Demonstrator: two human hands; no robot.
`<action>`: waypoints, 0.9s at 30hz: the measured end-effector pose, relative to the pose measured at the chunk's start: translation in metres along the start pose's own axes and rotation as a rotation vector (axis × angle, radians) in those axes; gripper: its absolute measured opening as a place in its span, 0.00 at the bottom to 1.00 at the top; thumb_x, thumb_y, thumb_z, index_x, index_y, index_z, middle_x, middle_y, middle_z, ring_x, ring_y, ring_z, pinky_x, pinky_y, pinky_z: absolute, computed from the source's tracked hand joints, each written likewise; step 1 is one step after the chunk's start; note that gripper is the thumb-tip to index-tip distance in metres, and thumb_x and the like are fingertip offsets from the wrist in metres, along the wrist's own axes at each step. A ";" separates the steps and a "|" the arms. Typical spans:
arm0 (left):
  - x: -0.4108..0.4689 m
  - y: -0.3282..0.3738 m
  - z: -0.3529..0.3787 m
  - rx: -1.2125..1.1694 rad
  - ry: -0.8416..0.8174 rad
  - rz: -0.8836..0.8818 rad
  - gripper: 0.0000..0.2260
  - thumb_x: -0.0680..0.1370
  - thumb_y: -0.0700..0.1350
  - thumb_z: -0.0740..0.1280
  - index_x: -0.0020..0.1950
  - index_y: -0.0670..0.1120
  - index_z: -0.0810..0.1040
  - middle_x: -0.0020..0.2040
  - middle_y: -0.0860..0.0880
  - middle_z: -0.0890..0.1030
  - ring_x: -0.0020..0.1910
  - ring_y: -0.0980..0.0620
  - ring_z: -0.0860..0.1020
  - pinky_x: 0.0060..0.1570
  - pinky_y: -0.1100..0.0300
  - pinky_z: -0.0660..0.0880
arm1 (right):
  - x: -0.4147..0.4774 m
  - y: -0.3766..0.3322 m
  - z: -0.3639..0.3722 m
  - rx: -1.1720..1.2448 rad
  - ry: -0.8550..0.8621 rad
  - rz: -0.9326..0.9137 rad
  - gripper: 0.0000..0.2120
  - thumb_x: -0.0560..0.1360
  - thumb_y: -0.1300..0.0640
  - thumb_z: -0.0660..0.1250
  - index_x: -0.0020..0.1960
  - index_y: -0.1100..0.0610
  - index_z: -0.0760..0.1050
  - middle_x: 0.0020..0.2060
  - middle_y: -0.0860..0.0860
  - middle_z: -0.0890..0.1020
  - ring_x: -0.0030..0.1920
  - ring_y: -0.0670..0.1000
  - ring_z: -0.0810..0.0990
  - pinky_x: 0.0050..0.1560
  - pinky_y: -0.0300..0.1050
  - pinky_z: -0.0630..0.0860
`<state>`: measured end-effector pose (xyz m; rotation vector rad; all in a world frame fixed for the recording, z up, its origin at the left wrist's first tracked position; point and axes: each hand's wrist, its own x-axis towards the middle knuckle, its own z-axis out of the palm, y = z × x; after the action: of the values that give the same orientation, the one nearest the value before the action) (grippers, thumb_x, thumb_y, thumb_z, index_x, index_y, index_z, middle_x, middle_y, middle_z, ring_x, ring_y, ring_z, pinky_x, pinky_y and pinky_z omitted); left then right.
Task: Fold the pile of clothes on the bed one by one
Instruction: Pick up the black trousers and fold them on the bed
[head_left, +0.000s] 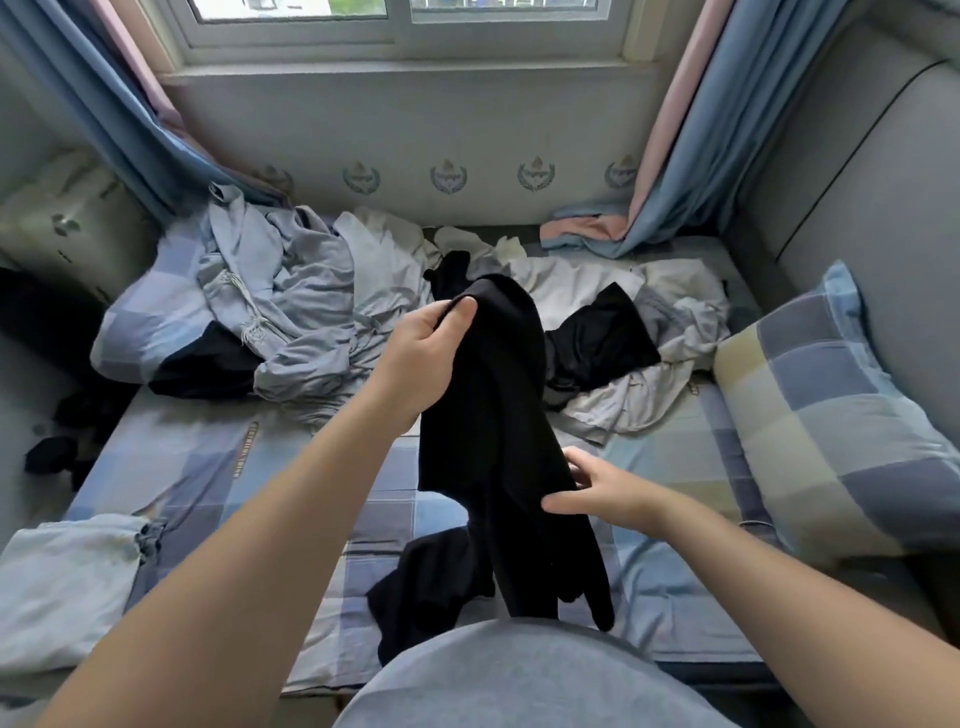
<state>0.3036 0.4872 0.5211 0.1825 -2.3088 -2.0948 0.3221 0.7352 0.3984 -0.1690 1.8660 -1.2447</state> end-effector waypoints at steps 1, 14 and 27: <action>0.000 0.001 -0.003 -0.027 0.024 -0.022 0.15 0.84 0.52 0.63 0.52 0.44 0.83 0.53 0.39 0.84 0.55 0.40 0.83 0.61 0.38 0.77 | 0.003 0.003 0.004 -0.047 -0.013 0.025 0.23 0.71 0.48 0.76 0.64 0.44 0.74 0.56 0.44 0.83 0.57 0.43 0.82 0.59 0.41 0.76; 0.008 -0.023 -0.085 0.419 0.369 -0.162 0.17 0.78 0.50 0.71 0.62 0.43 0.73 0.56 0.48 0.78 0.58 0.49 0.77 0.54 0.57 0.73 | -0.002 -0.060 -0.030 -0.194 0.672 -0.473 0.07 0.82 0.58 0.63 0.45 0.52 0.75 0.34 0.47 0.76 0.38 0.47 0.74 0.43 0.50 0.71; -0.032 -0.068 0.017 0.419 -0.264 0.061 0.04 0.82 0.47 0.67 0.47 0.53 0.78 0.42 0.58 0.82 0.44 0.59 0.79 0.46 0.57 0.74 | -0.078 -0.198 -0.034 -0.848 0.819 -1.095 0.09 0.80 0.61 0.64 0.56 0.61 0.80 0.49 0.45 0.82 0.50 0.46 0.81 0.55 0.38 0.75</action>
<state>0.3389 0.5013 0.4544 -0.1707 -2.8424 -1.6685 0.2813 0.7029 0.6072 -1.4811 3.1291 -1.1195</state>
